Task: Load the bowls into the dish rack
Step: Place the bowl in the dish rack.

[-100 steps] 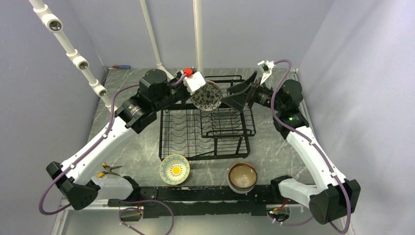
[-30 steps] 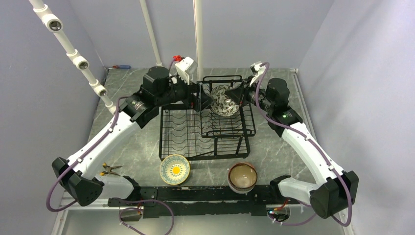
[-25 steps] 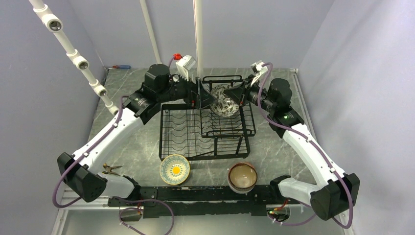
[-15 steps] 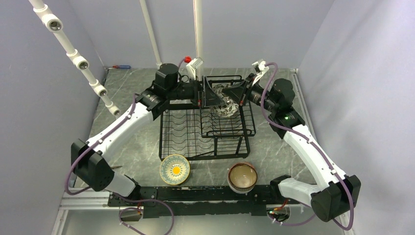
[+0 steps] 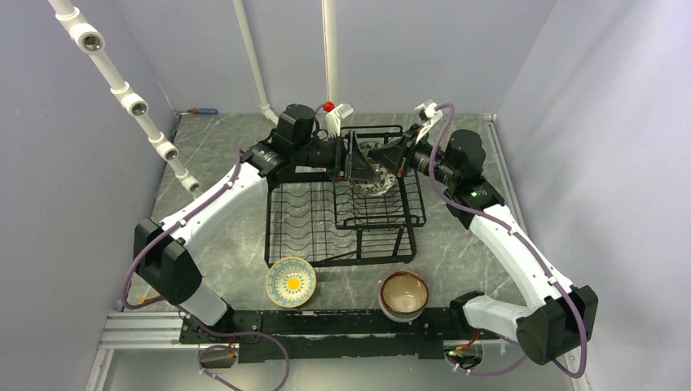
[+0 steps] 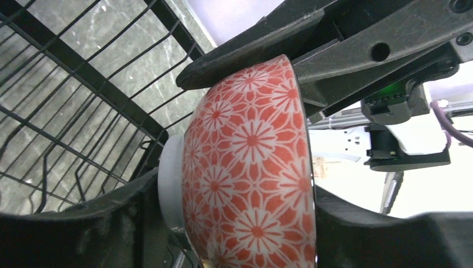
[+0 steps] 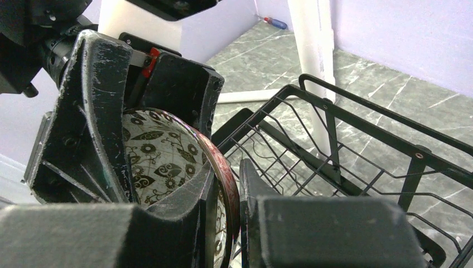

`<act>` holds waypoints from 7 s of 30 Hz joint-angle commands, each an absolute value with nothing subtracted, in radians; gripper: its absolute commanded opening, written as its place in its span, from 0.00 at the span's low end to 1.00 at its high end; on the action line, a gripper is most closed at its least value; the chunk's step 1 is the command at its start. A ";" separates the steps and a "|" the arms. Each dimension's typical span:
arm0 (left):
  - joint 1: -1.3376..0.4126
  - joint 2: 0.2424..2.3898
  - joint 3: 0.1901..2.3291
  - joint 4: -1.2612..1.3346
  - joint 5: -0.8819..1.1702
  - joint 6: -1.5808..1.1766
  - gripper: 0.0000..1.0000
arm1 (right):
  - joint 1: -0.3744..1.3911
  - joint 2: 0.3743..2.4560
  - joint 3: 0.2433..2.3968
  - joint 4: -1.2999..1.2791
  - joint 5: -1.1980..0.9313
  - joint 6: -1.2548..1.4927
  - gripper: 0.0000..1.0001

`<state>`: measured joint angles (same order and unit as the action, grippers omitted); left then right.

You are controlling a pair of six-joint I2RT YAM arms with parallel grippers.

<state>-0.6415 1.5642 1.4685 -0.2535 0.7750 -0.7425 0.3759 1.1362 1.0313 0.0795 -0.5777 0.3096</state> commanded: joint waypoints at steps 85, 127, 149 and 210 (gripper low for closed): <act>-0.667 1.346 1.416 -0.007 0.358 0.084 0.03 | 0.371 1.080 1.013 0.191 -0.647 0.368 0.96; -0.711 1.424 1.453 -0.242 0.494 -0.369 0.87 | 0.373 1.133 1.116 0.038 -0.599 0.288 0.00; -0.711 1.389 1.433 -0.242 0.402 -0.296 0.47 | 0.373 1.147 1.117 0.005 -0.562 0.267 0.00; -0.712 1.583 1.516 0.070 0.303 0.493 0.03 | 0.356 0.860 0.933 -0.074 -0.026 0.261 0.88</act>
<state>-0.7101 1.5875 1.4628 -0.0608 0.2489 0.3759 0.3622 0.9054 0.9390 -0.0837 -0.1062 0.2749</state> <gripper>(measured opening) 0.578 0.864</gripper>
